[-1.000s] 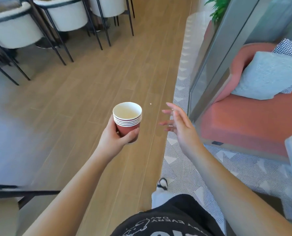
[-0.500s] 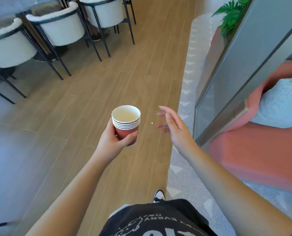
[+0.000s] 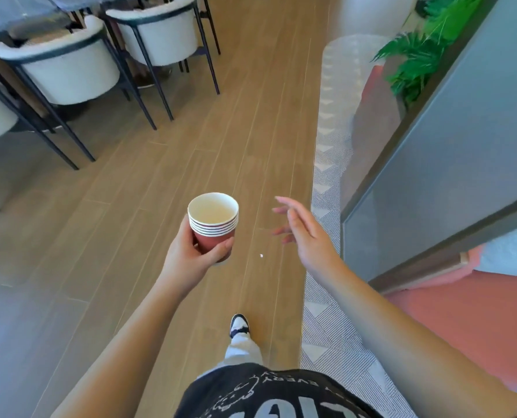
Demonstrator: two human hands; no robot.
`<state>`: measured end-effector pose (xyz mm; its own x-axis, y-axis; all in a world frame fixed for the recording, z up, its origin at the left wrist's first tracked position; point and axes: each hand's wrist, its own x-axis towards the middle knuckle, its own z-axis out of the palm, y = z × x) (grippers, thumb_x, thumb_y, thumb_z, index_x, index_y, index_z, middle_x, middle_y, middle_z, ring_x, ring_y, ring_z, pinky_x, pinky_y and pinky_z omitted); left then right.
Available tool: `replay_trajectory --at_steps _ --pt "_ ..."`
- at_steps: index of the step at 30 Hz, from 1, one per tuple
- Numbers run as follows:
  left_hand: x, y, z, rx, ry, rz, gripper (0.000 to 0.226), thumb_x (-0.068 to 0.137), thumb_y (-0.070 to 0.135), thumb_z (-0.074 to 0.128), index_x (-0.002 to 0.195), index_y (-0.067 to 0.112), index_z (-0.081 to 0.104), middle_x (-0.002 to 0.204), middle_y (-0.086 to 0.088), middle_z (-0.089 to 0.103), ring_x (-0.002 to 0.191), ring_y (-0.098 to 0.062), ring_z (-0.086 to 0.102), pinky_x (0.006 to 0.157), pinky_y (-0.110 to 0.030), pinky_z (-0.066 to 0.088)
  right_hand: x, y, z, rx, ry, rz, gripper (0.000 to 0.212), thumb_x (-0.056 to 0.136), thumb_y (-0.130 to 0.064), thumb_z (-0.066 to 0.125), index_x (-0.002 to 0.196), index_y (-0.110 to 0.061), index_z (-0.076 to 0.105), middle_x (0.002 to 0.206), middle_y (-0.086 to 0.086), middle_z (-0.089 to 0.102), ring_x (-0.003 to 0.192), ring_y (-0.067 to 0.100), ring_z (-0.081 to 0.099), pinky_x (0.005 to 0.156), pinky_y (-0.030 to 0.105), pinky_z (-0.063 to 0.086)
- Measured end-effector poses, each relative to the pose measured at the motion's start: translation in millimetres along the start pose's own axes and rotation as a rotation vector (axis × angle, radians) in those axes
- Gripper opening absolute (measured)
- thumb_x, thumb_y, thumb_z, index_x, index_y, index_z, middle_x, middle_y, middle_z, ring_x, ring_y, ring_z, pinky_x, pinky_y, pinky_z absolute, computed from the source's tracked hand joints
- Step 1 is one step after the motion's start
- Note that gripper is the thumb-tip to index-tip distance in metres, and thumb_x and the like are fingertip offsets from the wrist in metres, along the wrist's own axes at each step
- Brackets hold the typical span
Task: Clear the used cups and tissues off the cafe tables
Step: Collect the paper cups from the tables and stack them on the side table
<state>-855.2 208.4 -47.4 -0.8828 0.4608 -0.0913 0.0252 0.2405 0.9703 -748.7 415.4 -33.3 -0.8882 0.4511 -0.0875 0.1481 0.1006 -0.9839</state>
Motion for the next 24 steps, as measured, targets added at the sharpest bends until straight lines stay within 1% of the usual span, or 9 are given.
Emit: replay_trajectory --at_steps 2,8,11,13,15,18,20,22,24 --pt "41 7 -8 0.000 -0.001 0.005 0.073 0.061 0.056 0.083 0.126 0.052 0.051 0.117 0.029 0.069 0.109 0.005 0.066 0.083 -0.015 0.053 38 -9 5 -0.024 0.011 -0.013 0.030 0.109 -0.030 0.035 0.129 -0.041 0.055 0.126 -0.006 0.061 0.091 0.016 0.071 0.084 0.036 0.054" --pt "158 42 -29 0.026 -0.055 0.078 0.066 0.063 0.053 0.082 0.122 0.052 0.051 0.111 0.034 0.067 0.102 0.012 0.064 0.074 -0.005 0.049 138 -35 12 0.001 0.094 -0.039 0.030 0.108 -0.038 0.035 0.128 -0.044 0.057 0.124 -0.006 0.063 0.089 0.017 0.072 0.081 0.035 0.052" --pt "209 52 -28 0.019 -0.055 0.082 0.066 0.064 0.054 0.081 0.122 0.054 0.051 0.111 0.035 0.067 0.102 0.013 0.064 0.074 -0.002 0.047 182 -35 4 0.006 0.131 -0.048 0.034 0.104 -0.045 0.036 0.130 -0.042 0.058 0.123 -0.007 0.064 0.088 0.017 0.073 0.080 0.034 0.053" --pt "240 53 -20 -0.003 -0.067 0.073 0.065 0.065 0.051 0.082 0.122 0.054 0.050 0.111 0.035 0.067 0.102 0.013 0.064 0.075 -0.003 0.047 210 -34 -4 0.002 0.149 -0.028 0.035 0.104 -0.046 0.036 0.131 -0.042 0.058 0.123 -0.010 0.065 0.089 0.017 0.073 0.081 0.036 0.053" --pt "268 54 -7 -0.002 -0.086 0.061 0.064 0.068 0.047 0.083 0.122 0.053 0.049 0.111 0.036 0.067 0.103 0.013 0.064 0.076 -0.003 0.048 238 -33 -15 0.016 0.167 -0.020 0.033 0.103 -0.048 0.037 0.128 -0.046 0.058 0.122 -0.014 0.065 0.090 0.016 0.073 0.077 0.036 0.051" --pt "315 54 16 -0.001 -0.120 0.051 0.066 0.066 0.051 0.082 0.123 0.051 0.050 0.112 0.034 0.068 0.105 0.011 0.064 0.078 -0.005 0.048 283 -28 -34 0.019 0.172 -0.023 0.032 0.101 -0.050 0.036 0.125 -0.050 0.058 0.121 -0.014 0.065 0.088 0.016 0.073 0.065 0.031 0.044" --pt "350 56 32 0.004 -0.133 0.046 0.072 0.064 0.053 0.081 0.129 0.046 0.051 0.114 0.032 0.068 0.107 0.009 0.064 0.079 -0.006 0.049 318 -25 -48 0.029 0.172 -0.024 0.032 0.101 -0.052 0.035 0.125 -0.053 0.057 0.121 -0.015 0.064 0.088 0.017 0.073 0.061 0.026 0.042" --pt "389 62 49 0.017 -0.135 0.056 0.078 0.065 0.051 0.083 0.135 0.039 0.050 0.116 0.029 0.068 0.109 0.008 0.064 0.081 -0.007 0.050 356 -27 -65 0.035 0.180 -0.043 0.031 0.101 -0.051 0.035 0.123 -0.056 0.057 0.122 -0.014 0.063 0.087 0.015 0.073 0.062 0.026 0.044" --pt "429 71 67 0.030 -0.138 0.052 0.075 0.072 0.043 0.086 0.136 0.038 0.048 0.116 0.031 0.067 0.109 0.010 0.063 0.081 -0.007 0.050 396 -30 -82 0.042 0.183 -0.038 0.030 0.103 -0.048 0.035 0.122 -0.056 0.057 0.123 -0.009 0.063 0.085 0.013 0.072 0.066 0.031 0.045"
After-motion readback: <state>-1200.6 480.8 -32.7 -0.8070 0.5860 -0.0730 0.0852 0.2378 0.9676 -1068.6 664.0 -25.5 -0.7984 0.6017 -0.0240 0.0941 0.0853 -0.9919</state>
